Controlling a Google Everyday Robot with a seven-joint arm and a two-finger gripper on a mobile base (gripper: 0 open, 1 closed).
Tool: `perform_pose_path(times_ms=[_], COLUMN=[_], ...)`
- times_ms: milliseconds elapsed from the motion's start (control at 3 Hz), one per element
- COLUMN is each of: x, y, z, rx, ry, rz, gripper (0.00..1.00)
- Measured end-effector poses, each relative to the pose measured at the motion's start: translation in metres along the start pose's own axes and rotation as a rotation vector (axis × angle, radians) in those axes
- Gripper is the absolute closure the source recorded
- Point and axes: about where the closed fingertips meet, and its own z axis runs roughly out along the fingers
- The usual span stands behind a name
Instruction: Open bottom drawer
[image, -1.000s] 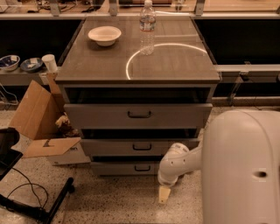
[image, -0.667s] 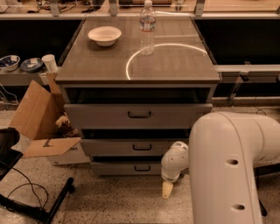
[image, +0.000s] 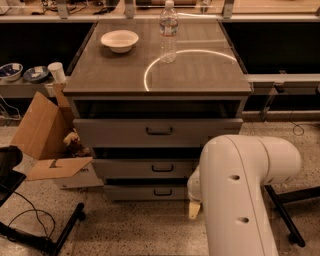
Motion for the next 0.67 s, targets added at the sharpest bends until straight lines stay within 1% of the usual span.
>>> perform_pose_path(times_ms=[333, 667], x=[-0.006, -0.015], y=[-0.014, -0.022], z=[0.025, 0.053], rx=[0.027, 0.026], ry=[-0.005, -0.024], rz=[-0.017, -0.02], gripper=[0.0, 0.0])
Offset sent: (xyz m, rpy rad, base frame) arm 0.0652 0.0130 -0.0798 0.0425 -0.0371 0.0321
